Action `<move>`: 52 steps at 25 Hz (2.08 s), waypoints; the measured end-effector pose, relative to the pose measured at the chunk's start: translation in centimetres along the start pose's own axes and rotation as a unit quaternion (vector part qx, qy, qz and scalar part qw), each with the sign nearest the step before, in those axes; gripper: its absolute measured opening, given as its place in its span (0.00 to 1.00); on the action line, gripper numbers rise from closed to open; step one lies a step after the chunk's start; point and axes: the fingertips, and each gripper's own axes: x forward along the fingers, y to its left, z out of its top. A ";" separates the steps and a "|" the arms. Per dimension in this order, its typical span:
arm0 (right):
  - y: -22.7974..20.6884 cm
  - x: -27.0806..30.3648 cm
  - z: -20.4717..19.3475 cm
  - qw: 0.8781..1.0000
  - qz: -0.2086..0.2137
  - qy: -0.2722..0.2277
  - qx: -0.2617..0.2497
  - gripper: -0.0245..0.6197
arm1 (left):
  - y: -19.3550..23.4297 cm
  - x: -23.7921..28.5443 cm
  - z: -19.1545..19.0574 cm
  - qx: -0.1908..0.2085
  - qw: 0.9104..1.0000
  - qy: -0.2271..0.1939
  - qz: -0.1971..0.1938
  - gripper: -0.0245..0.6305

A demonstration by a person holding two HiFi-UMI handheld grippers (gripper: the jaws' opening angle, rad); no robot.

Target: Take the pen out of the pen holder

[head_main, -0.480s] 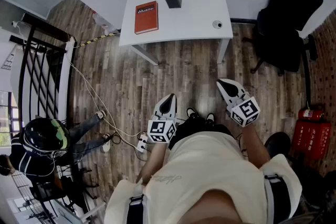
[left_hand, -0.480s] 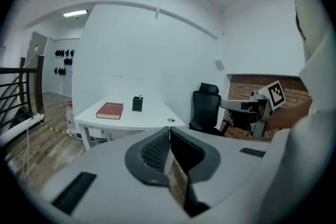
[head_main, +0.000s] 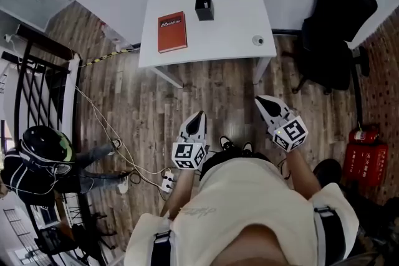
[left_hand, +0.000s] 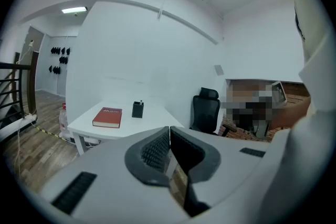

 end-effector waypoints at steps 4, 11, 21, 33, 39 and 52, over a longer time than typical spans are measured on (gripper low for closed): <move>0.0 2.2 1.4 1.000 0.001 0.004 -0.013 0.05 | 1.8 1.6 1.7 -0.001 1.000 -0.020 -0.011 0.07; -0.2 5.4 1.3 1.000 -0.018 0.015 -0.012 0.05 | 4.7 2.3 0.6 -0.017 0.999 -0.006 -0.036 0.07; -1.8 9.7 -0.1 0.999 0.004 0.041 -0.023 0.05 | 9.1 4.7 -0.8 -0.085 0.996 -0.017 -0.018 0.07; -8.6 19.7 2.1 0.998 0.057 0.014 -0.006 0.05 | 12.4 11.9 3.9 -0.040 0.999 -0.005 -0.004 0.07; -14.2 22.9 4.0 0.997 0.072 0.016 -0.008 0.05 | 12.7 19.1 7.6 -0.014 1.000 -0.009 0.000 0.07; -23.6 29.2 4.7 0.993 0.110 0.033 -0.016 0.05 | 13.4 31.3 11.0 -0.015 1.000 -0.011 0.005 0.07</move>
